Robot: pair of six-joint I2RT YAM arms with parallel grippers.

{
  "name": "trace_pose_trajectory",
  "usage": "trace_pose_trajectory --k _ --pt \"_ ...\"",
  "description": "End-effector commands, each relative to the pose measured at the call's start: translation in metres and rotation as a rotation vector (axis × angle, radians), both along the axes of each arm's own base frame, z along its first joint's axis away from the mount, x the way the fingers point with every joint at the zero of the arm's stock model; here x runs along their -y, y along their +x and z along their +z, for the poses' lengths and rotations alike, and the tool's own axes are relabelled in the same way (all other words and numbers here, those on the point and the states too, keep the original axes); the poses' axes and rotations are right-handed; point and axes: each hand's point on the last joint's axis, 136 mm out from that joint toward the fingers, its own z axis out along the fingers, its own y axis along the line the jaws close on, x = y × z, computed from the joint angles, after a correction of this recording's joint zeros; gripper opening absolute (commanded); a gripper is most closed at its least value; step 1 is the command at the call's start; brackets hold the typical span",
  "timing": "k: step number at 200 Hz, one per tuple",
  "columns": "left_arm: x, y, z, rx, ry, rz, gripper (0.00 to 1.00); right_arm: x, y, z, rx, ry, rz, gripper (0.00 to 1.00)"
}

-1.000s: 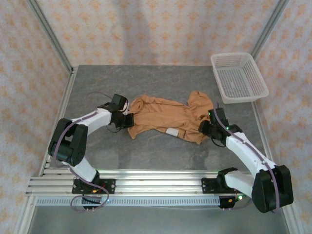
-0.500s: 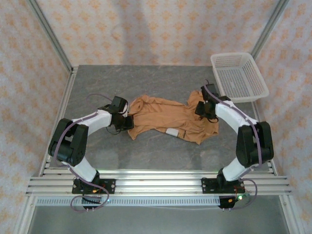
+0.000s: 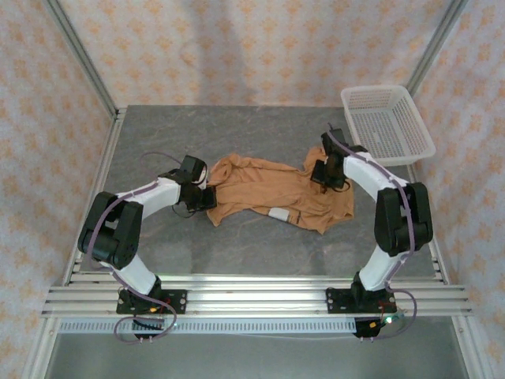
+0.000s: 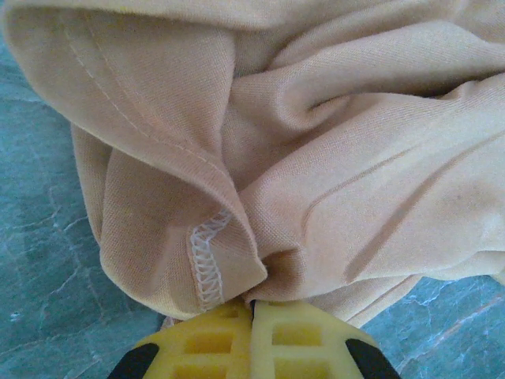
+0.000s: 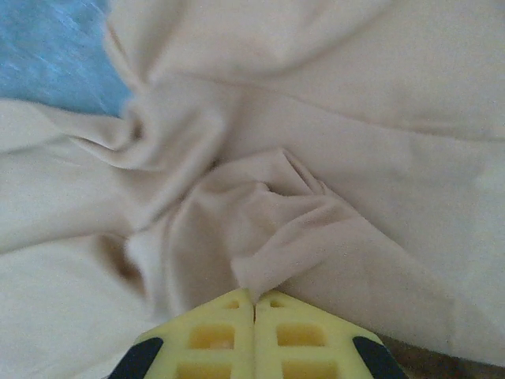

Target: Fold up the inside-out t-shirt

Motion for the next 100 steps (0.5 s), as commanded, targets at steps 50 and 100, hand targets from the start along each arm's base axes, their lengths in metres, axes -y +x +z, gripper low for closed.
trace_pose_trajectory --k 50,100 --pt "-0.028 0.019 0.035 0.061 0.025 0.049 0.0 0.005 -0.017 0.151 0.233 0.12 -0.047 0.0" --pt "-0.031 0.018 0.04 0.067 0.024 0.05 0.0 -0.002 -0.021 0.131 0.168 0.23 -0.057 0.0"
